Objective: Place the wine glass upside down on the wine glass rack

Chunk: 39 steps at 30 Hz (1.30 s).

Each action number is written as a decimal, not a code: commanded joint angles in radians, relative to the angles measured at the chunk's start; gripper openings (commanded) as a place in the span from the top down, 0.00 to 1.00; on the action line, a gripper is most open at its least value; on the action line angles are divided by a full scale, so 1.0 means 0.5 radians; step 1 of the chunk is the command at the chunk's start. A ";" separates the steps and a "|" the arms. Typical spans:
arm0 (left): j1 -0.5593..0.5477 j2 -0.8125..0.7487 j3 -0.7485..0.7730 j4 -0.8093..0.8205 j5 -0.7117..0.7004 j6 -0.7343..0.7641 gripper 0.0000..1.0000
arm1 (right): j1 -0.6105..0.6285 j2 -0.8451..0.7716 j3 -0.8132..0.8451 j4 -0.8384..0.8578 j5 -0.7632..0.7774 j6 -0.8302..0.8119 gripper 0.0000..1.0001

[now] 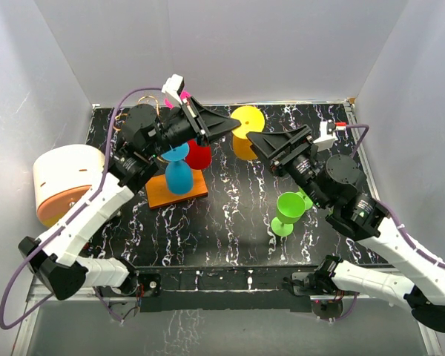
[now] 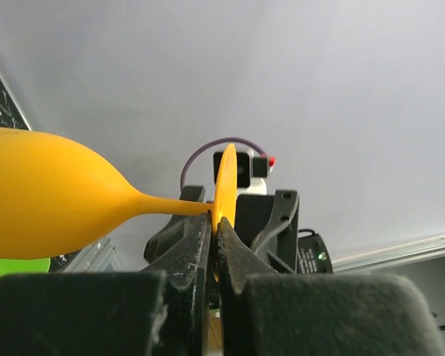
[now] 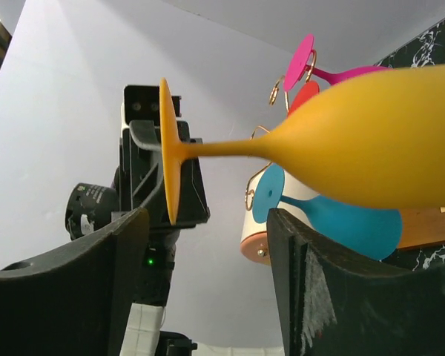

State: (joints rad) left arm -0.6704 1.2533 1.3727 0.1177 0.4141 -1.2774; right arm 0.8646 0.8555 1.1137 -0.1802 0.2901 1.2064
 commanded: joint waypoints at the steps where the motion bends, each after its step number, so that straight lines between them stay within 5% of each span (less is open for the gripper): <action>1: 0.126 0.072 0.236 0.164 0.169 -0.108 1.00 | 0.006 -0.064 0.022 0.127 0.048 -0.060 0.34; 10: 0.494 0.396 0.455 0.332 0.365 -0.299 1.00 | 0.007 -0.160 -0.028 0.236 0.107 -0.187 0.18; 26: 1.045 0.841 0.934 0.295 0.474 -0.270 1.00 | 0.007 -0.224 -0.122 0.292 0.165 -0.235 0.16; 39: 1.699 0.542 0.515 0.214 0.614 -0.241 1.00 | 0.006 -0.197 -0.121 0.245 0.176 -0.215 0.17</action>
State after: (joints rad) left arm 0.0959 1.6367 1.6711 0.2214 0.6445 -1.3941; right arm 0.8646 0.7609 1.0466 -0.0753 0.3614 1.1038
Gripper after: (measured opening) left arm 0.015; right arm 0.833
